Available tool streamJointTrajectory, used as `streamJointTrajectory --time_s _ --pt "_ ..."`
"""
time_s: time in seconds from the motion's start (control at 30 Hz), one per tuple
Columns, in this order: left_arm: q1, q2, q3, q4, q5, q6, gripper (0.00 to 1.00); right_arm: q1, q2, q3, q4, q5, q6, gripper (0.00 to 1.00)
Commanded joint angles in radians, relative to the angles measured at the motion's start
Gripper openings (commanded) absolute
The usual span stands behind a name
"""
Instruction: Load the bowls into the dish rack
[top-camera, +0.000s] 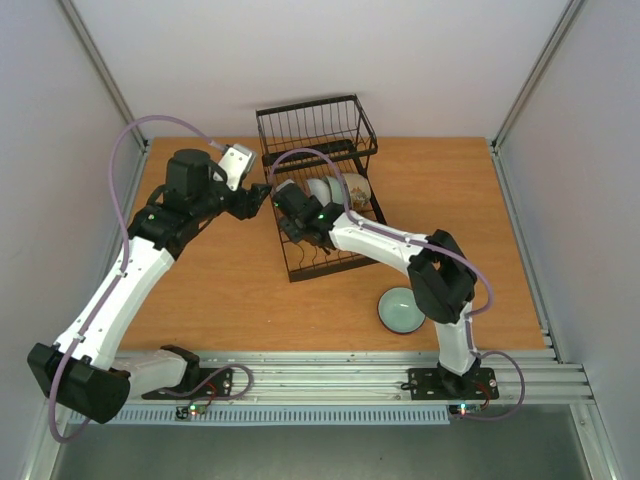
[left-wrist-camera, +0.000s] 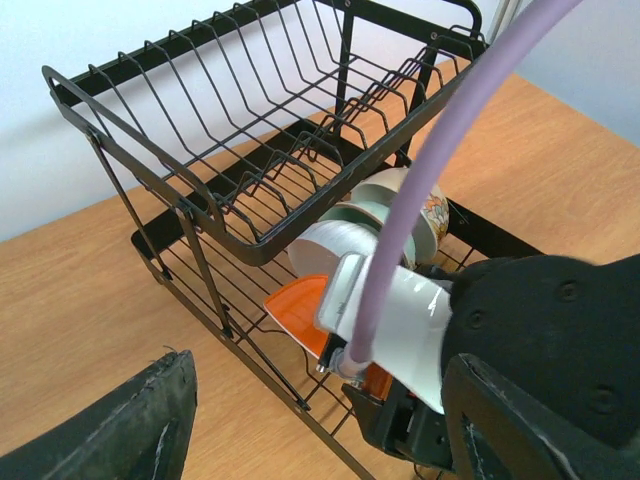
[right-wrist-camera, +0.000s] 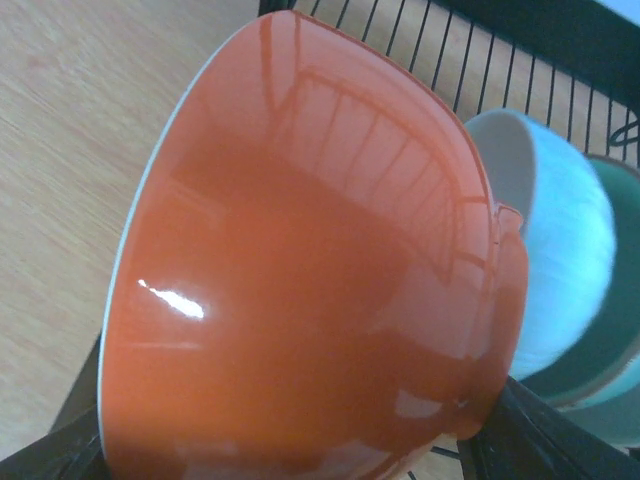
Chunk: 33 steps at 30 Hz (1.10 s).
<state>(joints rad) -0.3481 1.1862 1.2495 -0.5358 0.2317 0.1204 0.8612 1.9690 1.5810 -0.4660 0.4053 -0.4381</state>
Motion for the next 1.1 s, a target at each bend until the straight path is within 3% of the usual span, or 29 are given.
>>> streamJointTrajectory --time_s 0.0,0.93,1.0,1.07 --pt "0.004 0.0 0.015 0.024 0.004 -0.001 0.68 -0.013 0.047 0.061 0.012 0.039 -0.02 0.01" --pt "0.005 0.016 0.005 0.026 0.032 0.005 0.68 -0.059 0.278 0.235 0.006 0.031 -0.02 0.03" --pt "0.006 0.019 0.006 0.025 0.035 0.005 0.68 -0.063 0.291 0.248 -0.001 0.023 -0.018 0.05" --pt "0.004 0.02 0.006 0.024 0.037 0.005 0.68 -0.067 0.3 0.253 -0.01 0.025 -0.013 0.21"
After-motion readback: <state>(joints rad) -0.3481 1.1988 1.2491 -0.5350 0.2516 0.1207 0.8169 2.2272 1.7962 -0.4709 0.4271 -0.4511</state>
